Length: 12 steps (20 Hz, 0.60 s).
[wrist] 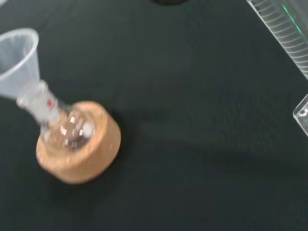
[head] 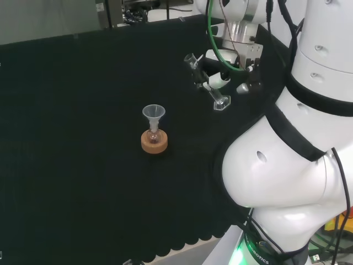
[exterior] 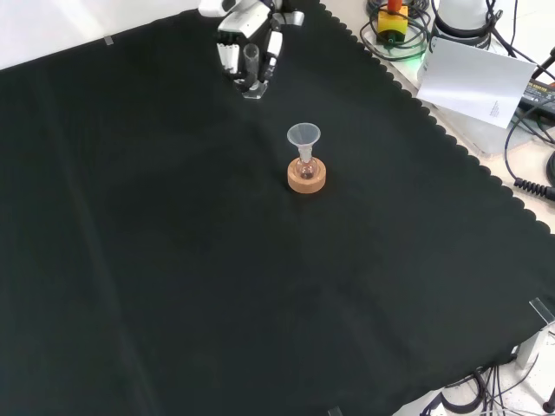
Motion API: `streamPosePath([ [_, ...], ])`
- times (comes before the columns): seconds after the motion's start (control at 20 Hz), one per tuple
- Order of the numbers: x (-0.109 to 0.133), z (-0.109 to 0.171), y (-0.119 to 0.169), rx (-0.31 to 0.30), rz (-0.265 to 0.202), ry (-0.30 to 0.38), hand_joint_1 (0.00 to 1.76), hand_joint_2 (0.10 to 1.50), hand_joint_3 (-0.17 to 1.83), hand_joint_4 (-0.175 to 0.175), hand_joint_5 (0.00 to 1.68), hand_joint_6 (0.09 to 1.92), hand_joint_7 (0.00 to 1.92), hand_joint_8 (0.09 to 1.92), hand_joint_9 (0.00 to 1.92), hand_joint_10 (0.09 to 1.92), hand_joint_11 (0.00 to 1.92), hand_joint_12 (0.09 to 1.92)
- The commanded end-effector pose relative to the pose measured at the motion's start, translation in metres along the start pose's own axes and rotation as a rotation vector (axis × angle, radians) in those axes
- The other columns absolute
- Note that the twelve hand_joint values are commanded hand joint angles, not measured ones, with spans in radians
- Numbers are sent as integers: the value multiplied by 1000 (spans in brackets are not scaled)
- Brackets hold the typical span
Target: Pour the water from the graduated cylinder into the round-bottom flask.
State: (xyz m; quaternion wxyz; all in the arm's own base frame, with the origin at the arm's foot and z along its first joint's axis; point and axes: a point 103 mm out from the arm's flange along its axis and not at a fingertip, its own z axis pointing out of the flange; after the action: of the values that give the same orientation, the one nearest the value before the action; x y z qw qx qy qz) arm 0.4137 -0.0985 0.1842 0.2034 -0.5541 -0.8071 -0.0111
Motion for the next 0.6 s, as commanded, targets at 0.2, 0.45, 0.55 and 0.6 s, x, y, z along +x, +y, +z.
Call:
streamPosePath([
  [0.2,30,19,-23,198,4,-83,1142,1152,-3,-175,926,1098,1106,485,1327,115,1219,794],
  [0.45,40,30,-25,326,9,-150,1143,1151,-4,-175,928,1095,1110,483,1329,114,1221,792],
  [0.55,45,32,-24,358,6,-183,1143,1151,-4,-175,928,1094,1111,481,1329,113,1221,792],
  [0.6,46,33,-24,372,4,-195,1143,1151,-4,-175,928,1093,1112,481,1330,113,1221,791],
])
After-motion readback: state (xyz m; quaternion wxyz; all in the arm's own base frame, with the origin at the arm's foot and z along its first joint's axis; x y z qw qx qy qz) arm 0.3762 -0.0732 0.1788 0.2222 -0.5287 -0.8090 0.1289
